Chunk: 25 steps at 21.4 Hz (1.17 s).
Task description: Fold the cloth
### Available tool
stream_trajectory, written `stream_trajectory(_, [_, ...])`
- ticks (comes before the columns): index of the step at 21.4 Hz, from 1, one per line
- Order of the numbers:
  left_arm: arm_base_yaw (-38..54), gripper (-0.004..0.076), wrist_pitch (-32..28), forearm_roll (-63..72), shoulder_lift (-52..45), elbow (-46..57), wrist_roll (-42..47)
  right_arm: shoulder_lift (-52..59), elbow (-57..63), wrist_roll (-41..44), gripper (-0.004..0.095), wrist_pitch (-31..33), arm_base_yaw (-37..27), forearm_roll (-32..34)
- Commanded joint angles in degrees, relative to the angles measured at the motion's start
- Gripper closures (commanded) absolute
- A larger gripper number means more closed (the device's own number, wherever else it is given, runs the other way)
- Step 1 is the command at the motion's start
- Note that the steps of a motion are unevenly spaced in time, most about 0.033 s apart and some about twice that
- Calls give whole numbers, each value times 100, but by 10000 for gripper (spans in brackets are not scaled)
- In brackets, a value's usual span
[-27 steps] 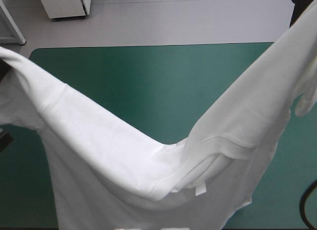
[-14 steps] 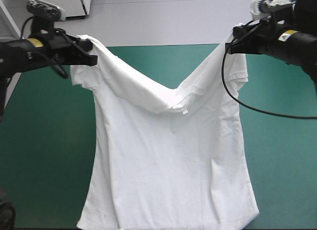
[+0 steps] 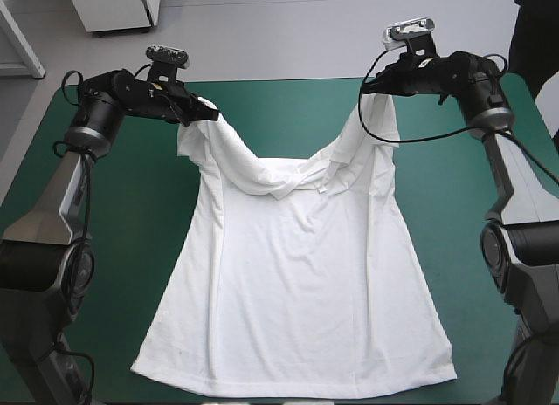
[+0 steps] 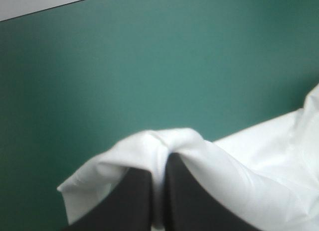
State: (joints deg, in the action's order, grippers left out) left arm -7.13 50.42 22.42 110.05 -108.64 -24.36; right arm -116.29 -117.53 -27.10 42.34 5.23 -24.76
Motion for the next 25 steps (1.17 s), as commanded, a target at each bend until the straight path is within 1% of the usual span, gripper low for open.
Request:
stream_trajectory(1, [-17,746,-767,228,-52,-391,-132,21,-457,-83,925,-496,-130,-124])
stream_trajectory(3, [-17,746,-1023,217,43,-391,-329,-44,-421,-173,925,-420,-130,51])
stream_trajectory(4, [-17,746,-1200,186,99,-391,-353,-81,-421,-168,925,-465,-130,70])
stream_trajectory(6, [-6,746,-1367,165,139,-391,-353,-115,-421,-168,925,-553,-130,53])
stream_trajectory(8, [-6,746,-1438,170,167,-391,-353,-160,-421,-168,924,-585,-130,66])
stream_trajectory(10, [-6,745,-1358,170,216,-391,-353,-182,-421,-168,897,-362,-130,67])
stream_trajectory(11, [-6,743,-1226,161,225,-391,-353,-182,-421,-168,839,-151,-130,67])
stream_trajectory(12, [-6,724,-1105,144,225,-391,-370,-182,-421,-177,746,-10,-139,67])
stream_trajectory(13, [-6,699,-1045,144,225,-391,-409,-182,-421,-192,690,57,-159,51])
stream_trajectory(14, [-6,627,-907,170,225,-391,-489,-182,-421,-192,575,119,-224,11])
stream_trajectory(15, [-6,578,-831,170,225,-391,-503,-171,-421,-192,515,150,-249,13])
stream_trajectory(16, [-6,473,-680,170,187,-391,-602,-100,-421,-192,429,206,-360,-16])
stream_trajectory(17, [-6,425,-581,170,150,-391,-620,-55,-421,-192,400,259,-416,-44])
stream_trajectory(18, [4,360,-382,170,21,-391,-620,115,-421,-182,391,353,-539,-110])
stream_trajectory(19, [6,344,-253,170,-70,-391,-620,231,-421,-171,391,430,-613,-121])
stream_trajectory(20, [41,344,79,159,-270,-391,-589,466,-421,-171,391,650,-749,-120])
stream_trajectory(22, [41,344,566,40,-505,-379,-460,769,-396,-78,391,884,-834,-120])
stream_trajectory(25, [41,344,1267,-350,-943,-379,-70,1337,-21,-32,394,973,-872,-120])
